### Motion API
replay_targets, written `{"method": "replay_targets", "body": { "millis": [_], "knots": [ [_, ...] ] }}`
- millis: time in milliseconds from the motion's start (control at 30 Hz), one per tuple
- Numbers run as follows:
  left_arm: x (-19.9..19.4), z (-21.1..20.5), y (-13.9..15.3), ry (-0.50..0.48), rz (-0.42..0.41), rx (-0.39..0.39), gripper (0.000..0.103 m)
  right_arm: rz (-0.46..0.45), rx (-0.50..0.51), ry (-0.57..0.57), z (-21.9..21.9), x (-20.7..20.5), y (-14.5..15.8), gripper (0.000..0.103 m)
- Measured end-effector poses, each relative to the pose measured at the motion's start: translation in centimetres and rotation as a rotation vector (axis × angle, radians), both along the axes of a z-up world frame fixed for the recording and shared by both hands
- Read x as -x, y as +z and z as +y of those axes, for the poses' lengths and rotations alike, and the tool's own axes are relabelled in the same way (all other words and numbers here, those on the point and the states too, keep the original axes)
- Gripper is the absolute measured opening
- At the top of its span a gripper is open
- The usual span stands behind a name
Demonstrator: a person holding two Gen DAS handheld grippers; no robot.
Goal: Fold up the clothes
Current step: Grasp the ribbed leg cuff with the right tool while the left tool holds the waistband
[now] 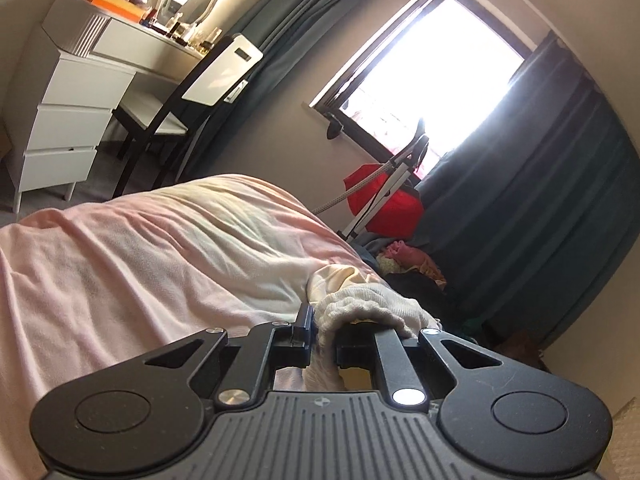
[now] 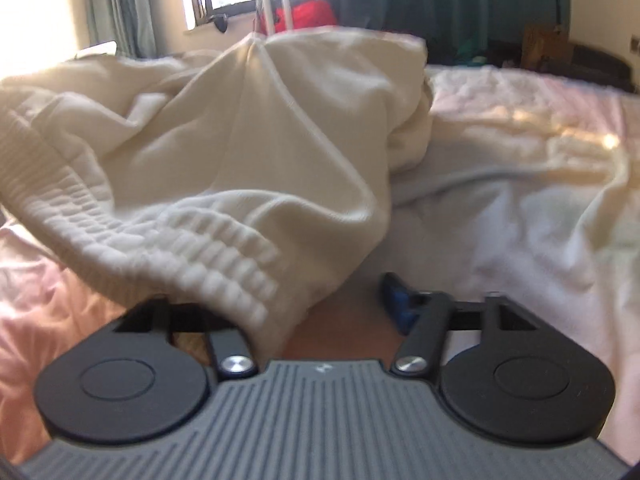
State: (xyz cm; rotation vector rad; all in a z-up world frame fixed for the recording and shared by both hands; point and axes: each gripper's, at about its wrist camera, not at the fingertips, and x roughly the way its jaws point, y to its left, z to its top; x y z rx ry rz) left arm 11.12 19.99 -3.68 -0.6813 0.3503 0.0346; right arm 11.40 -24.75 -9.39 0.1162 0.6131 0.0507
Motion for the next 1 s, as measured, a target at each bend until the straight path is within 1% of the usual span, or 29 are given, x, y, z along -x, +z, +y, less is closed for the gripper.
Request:
{"method": "replay_targets", "body": {
  "millis": [33, 67, 100, 200, 267, 367, 433, 467, 533, 600, 633, 700, 733, 767, 800, 833, 867, 933, 1000],
  "knots": [
    [-0.1, 0.0, -0.1, -0.002, 0.010, 0.004, 0.011, -0.007, -0.022, 0.007, -0.2, 0.2, 0.5, 0.027],
    [-0.1, -0.1, -0.2, -0.004, 0.018, 0.001, 0.011, -0.023, -0.034, 0.010, -0.4, 0.6, 1.0, 0.024],
    [-0.1, -0.3, -0.2, -0.007, 0.026, -0.004, 0.011, -0.042, -0.041, 0.011, -0.7, 0.9, 1.5, 0.019],
    [0.4, -0.9, -0.4, -0.025, 0.064, -0.006, 0.011, -0.145, 0.000, 0.023, -0.5, 2.8, 3.8, 0.017],
    [1.0, -1.1, -0.5, -0.039, 0.114, -0.026, 0.012, -0.211, 0.001, 0.031, -0.6, 4.5, 5.6, 0.017],
    [1.9, -1.5, -0.8, -0.059, 0.188, -0.055, 0.015, -0.249, 0.032, 0.070, -0.6, 6.2, 7.7, 0.017],
    [2.6, -1.8, -1.0, -0.072, 0.238, -0.075, 0.017, -0.221, 0.074, 0.092, -0.2, 6.6, 7.5, 0.017],
    [2.9, -1.9, -1.1, -0.079, 0.262, -0.085, 0.020, -0.185, 0.089, 0.101, -0.1, 6.3, 6.8, 0.017],
    [3.5, -2.2, -1.3, -0.093, 0.312, -0.105, 0.024, -0.098, 0.117, 0.116, 0.1, 5.5, 5.2, 0.017],
    [4.1, -2.5, -1.5, -0.106, 0.362, -0.125, 0.033, -0.020, 0.121, 0.118, 0.0, 4.7, 3.9, 0.018],
    [4.5, -2.5, -1.4, -0.110, 0.376, -0.126, 0.042, 0.003, 0.115, 0.115, -0.1, 4.7, 3.6, 0.018],
    [5.7, -2.2, -0.8, -0.127, 0.358, -0.092, 0.050, 0.027, 0.098, 0.104, -0.3, 5.0, 3.5, 0.019],
    [6.2, -2.2, -0.6, -0.154, 0.341, -0.069, 0.057, 0.026, 0.087, 0.098, -0.5, 5.2, 3.7, 0.019],
    [6.7, -2.2, -0.4, -0.189, 0.319, -0.041, 0.065, 0.023, 0.073, 0.101, -0.7, 5.4, 3.9, 0.019],
    [7.2, -2.3, -0.2, -0.227, 0.293, -0.009, 0.070, 0.019, 0.059, 0.106, -0.9, 5.5, 4.1, 0.019],
    [7.3, -2.7, -0.2, -0.266, 0.264, 0.030, 0.081, 0.015, 0.045, 0.112, -1.0, 5.7, 4.3, 0.019],
    [7.3, -3.1, -0.3, -0.302, 0.248, 0.067, 0.086, 0.009, 0.042, 0.117, -1.0, 5.9, 4.5, 0.019],
    [6.5, -3.9, -1.2, -0.368, 0.252, 0.134, 0.086, 0.001, 0.041, 0.123, -0.8, 6.2, 4.6, 0.018],
    [5.4, -4.6, -2.5, -0.383, 0.277, 0.183, 0.086, 0.000, 0.035, 0.129, -0.5, 6.3, 4.7, 0.018]
  ]
}}
